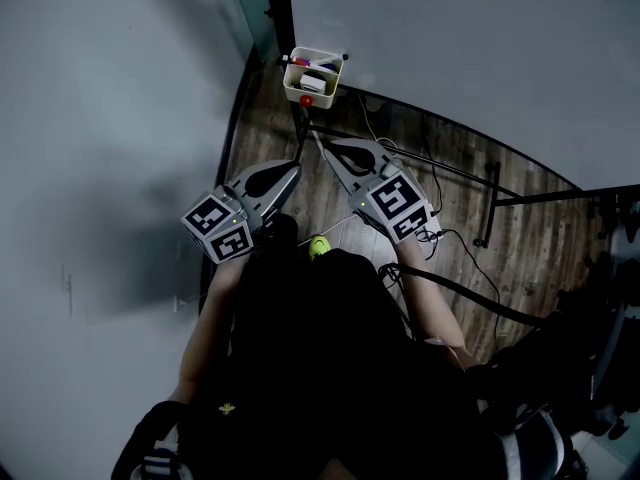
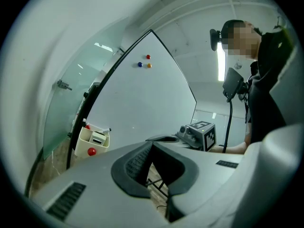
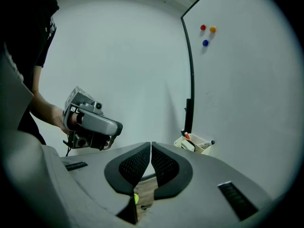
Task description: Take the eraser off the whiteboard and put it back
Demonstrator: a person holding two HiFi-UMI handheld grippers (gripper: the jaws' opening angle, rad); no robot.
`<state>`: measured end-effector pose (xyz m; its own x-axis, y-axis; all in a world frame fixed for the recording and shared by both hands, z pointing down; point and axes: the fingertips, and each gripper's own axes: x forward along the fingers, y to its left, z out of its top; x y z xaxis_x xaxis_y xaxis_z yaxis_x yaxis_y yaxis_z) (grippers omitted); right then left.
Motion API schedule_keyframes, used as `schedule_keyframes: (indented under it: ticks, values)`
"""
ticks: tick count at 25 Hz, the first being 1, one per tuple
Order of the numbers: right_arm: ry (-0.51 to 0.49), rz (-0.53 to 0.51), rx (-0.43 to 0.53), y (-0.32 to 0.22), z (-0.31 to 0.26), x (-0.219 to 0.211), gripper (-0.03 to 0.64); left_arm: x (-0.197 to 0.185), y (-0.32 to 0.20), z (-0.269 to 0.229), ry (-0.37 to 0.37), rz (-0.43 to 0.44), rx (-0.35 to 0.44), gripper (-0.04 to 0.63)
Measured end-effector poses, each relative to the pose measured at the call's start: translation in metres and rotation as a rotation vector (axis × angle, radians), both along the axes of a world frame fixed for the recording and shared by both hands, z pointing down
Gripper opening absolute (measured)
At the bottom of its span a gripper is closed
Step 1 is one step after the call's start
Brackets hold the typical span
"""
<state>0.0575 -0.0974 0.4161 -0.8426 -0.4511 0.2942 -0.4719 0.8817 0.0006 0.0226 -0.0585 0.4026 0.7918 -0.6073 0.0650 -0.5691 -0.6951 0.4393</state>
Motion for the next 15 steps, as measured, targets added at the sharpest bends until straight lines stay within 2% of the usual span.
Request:
schedule_keyframes:
  ticks: [15]
  values:
    - [0.090,0.068,-0.007,-0.070,0.023,-0.022,0.104,-0.022,-0.066,0.010,-0.006,0.074,-0.015,0.017]
